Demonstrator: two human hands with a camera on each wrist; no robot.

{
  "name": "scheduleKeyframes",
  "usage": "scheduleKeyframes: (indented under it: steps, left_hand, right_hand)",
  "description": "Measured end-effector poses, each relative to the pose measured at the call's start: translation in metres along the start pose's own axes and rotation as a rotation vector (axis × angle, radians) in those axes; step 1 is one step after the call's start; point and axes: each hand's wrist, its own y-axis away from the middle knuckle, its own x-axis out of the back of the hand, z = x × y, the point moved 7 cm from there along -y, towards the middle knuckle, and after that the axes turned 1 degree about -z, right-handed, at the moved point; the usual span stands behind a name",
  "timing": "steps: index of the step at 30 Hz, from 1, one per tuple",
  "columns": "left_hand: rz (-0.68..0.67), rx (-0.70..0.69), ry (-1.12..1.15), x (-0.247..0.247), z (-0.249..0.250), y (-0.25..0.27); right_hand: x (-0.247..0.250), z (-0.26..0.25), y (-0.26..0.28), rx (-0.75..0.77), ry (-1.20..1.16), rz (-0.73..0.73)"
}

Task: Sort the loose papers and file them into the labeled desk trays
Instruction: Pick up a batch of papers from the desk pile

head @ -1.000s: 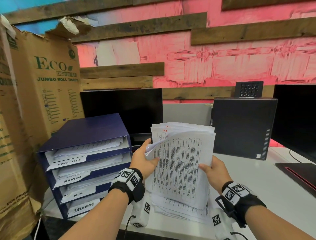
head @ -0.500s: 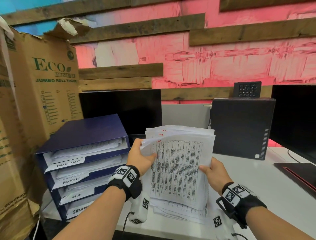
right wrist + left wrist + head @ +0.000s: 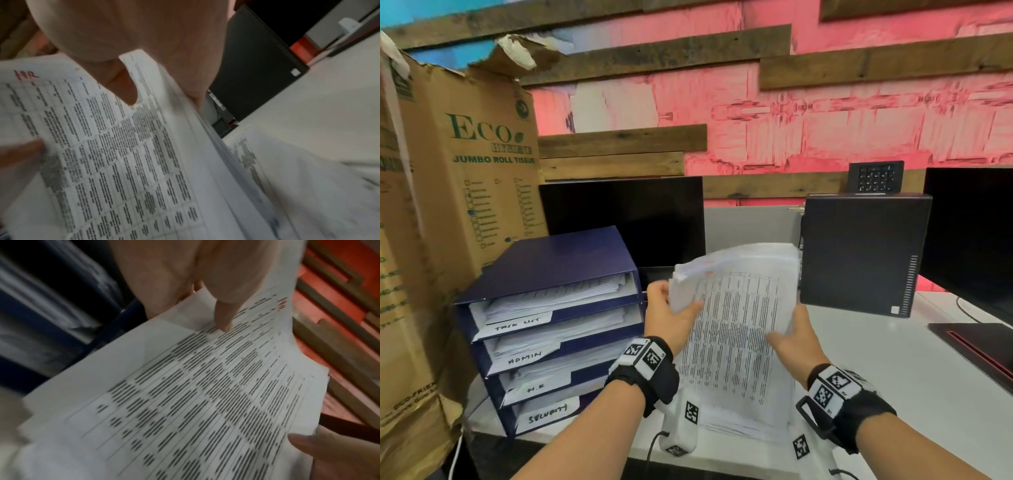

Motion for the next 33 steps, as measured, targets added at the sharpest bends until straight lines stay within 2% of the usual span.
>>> scheduleKeyframes:
  steps: [3, 5, 9, 13, 17, 21, 24, 27, 29, 33]
  left_hand:
    - [-0.1, 0.142, -0.106, -0.009, -0.031, 0.017]
    - [-0.148, 0.168, -0.158, -0.011, -0.04, 0.026]
    - [-0.13, 0.153, -0.146, 0.002, -0.03, 0.028]
    - [-0.113, 0.194, -0.166, 0.027, -0.029, 0.03]
    - [-0.132, 0.258, -0.221, 0.062, -0.043, 0.04]
    - [-0.12, 0.371, -0.29, 0.105, -0.072, 0.063]
    - [-0.074, 0.464, -0.346, 0.139, -0.093, 0.081]
    - [-0.122, 0.529, -0.507, 0.17, -0.102, 0.096]
    - [-0.115, 0.582, -0.613, 0.196, -0.111, 0.101]
    - [-0.132, 0.622, -0.74, 0.226, -0.115, 0.107]
  right_hand:
    - [-0.008, 0.031, 0.004, -0.129, 0.056, -0.066]
    - [-0.007, 0.04, 0.005, -0.147, 0.115, -0.045]
    - [-0.004, 0.025, 0.004, -0.088, 0.138, 0.038]
    - [-0.015, -0.006, 0.015, 0.002, 0.155, -0.029]
    - [-0.041, -0.017, 0.029, -0.001, 0.169, -0.162]
    - [-0.077, -0.02, 0.047, -0.027, 0.258, -0.356]
    - [-0.111, -0.008, 0.06, -0.083, 0.386, -0.578]
    - [-0.144, -0.003, 0.078, -0.088, 0.503, -0.777]
    - [-0.161, -0.006, 0.089, -0.092, 0.545, -0.844]
    - [-0.186, 0.007, 0.087, -0.119, 0.615, -0.883]
